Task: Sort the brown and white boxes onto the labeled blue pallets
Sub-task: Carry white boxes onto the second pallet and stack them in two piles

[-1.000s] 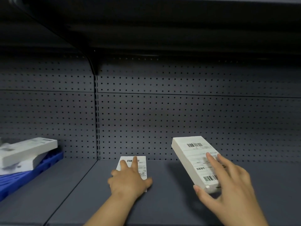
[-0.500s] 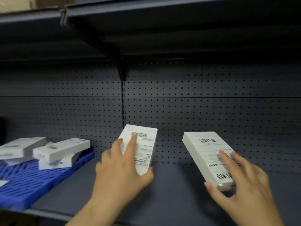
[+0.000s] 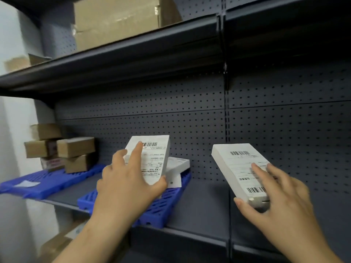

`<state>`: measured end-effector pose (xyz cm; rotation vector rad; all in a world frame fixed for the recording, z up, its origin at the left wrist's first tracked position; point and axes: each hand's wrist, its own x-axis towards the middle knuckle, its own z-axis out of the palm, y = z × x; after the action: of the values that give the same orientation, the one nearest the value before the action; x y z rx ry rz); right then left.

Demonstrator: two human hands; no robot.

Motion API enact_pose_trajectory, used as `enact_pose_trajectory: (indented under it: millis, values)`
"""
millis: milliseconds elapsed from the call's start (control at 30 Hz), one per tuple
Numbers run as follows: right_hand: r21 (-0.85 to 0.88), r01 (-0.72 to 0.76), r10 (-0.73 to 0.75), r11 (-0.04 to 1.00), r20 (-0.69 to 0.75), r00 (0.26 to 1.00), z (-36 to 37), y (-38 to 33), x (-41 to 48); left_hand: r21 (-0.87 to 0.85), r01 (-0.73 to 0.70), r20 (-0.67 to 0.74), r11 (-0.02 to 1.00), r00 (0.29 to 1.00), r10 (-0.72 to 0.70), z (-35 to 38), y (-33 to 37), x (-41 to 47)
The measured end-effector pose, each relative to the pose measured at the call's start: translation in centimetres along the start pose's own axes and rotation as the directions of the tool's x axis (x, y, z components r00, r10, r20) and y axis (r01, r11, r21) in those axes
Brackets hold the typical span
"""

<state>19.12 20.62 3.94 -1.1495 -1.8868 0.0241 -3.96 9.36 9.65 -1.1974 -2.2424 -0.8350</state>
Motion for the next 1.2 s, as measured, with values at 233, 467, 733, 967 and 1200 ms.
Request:
enact_pose_trajectory:
  millis: [233, 467, 733, 967, 1200]
  values:
    - [0.012, -0.021, 0.02, 1.0, 0.094, 0.995, 5.5, -10.8, -0.1, 0.029, -0.029, 0.047, 0.999, 0.999, 0.027, -0.7, -11.4, 4.8]
    - [-0.062, -0.019, 0.031, 0.998, 0.188, 0.982, 9.3, -14.9, 2.8, -0.022, -0.054, 0.147, 0.998, 0.987, 0.056, 2.2, -17.2, 10.3]
    - [-0.142, 0.004, 0.041, 0.99, 0.313, 0.949, 14.0, -14.9, 9.4, -0.223, -0.072, 0.364, 0.972, 0.919, 0.151, 7.7, -19.4, 17.0]
    - [-0.165, 0.018, 0.052, 0.986, 0.408, 0.911, 16.7, -14.0, 12.8, -0.256, -0.141, 0.445, 0.956, 0.861, 0.246, 10.0, -20.0, 21.6]
    - [-0.132, -0.03, 0.095, 0.991, 0.523, 0.847, 18.3, -12.8, 12.8, -0.24, -0.169, 0.54, 0.956, 0.795, 0.277, 12.2, -20.9, 22.3]
